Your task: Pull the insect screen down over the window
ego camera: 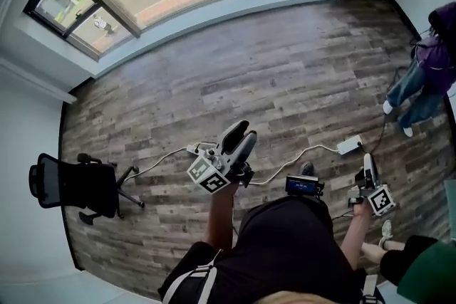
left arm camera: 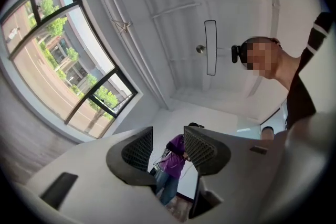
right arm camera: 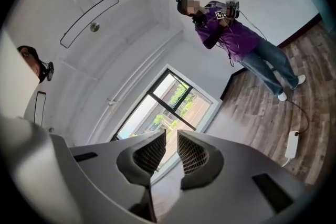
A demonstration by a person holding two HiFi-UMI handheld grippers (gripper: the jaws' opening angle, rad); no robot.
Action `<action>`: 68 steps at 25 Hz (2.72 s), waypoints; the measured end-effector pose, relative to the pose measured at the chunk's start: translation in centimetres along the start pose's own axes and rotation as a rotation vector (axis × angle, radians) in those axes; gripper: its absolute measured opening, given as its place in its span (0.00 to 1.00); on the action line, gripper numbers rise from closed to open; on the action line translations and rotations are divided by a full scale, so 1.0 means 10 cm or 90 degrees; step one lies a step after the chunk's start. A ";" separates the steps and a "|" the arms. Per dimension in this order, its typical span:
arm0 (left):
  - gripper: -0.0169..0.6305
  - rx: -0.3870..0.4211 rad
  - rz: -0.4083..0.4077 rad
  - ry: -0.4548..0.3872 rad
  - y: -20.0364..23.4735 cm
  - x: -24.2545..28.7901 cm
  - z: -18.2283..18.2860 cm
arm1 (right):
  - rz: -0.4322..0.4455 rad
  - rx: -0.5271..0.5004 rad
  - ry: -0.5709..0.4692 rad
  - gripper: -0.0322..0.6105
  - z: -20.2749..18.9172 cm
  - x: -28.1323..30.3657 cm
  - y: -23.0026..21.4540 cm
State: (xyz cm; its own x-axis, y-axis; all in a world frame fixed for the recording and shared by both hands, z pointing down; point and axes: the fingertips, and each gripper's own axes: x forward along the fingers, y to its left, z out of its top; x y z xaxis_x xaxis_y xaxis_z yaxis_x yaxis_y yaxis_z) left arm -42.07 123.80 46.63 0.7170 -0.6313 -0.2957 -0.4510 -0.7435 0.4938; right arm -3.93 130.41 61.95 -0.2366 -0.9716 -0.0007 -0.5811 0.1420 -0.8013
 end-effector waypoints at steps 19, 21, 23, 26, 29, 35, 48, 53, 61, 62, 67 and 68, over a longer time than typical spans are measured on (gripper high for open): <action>0.24 -0.027 -0.064 0.000 0.36 2.69 0.15 | -0.063 -0.021 -0.017 0.13 1.10 1.17 -1.43; 0.23 -0.028 -0.085 0.026 0.42 2.98 0.03 | -0.083 -0.024 -0.016 0.13 1.12 1.23 -1.57; 0.23 -0.025 -0.101 0.049 0.51 3.19 -0.09 | -0.100 -0.034 -0.018 0.13 1.19 1.30 -1.71; 0.23 -0.036 -0.120 0.056 0.82 3.51 -0.23 | -0.119 -0.055 -0.032 0.13 1.41 1.55 -1.91; 0.23 -0.075 -0.122 0.037 1.36 3.88 -0.34 | -0.136 -0.090 -0.033 0.13 1.67 1.93 -1.98; 0.23 -0.143 -0.115 0.025 2.26 4.74 -0.34 | -0.195 -0.118 -0.016 0.13 2.23 2.83 -2.07; 0.23 -0.058 0.036 0.006 3.73 5.23 0.46 | -0.129 -0.149 0.093 0.13 2.57 5.19 -1.78; 0.27 -0.039 0.118 -0.026 4.26 5.21 0.66 | -0.064 -0.147 0.137 0.13 2.50 6.11 -1.81; 0.33 0.013 0.159 -0.029 5.02 6.33 0.81 | 0.011 -0.146 0.174 0.13 2.85 7.73 -2.26; 0.33 0.013 0.158 -0.031 5.10 6.59 0.84 | 0.009 -0.144 0.175 0.13 2.99 7.94 -2.36; 0.33 0.047 0.147 -0.011 5.19 7.71 0.92 | 0.041 -0.172 0.182 0.13 3.85 8.71 -2.56; 0.33 0.054 0.150 -0.005 5.20 7.88 0.92 | 0.047 -0.189 0.188 0.13 4.00 8.82 -2.59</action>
State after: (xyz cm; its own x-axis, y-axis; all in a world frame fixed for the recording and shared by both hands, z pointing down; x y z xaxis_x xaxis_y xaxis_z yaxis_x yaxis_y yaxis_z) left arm -13.90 33.42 41.51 0.5832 -0.7906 -0.1867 -0.6483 -0.5914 0.4795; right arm 21.38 33.45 58.68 -0.4735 -0.8672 0.1542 -0.7432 0.2993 -0.5984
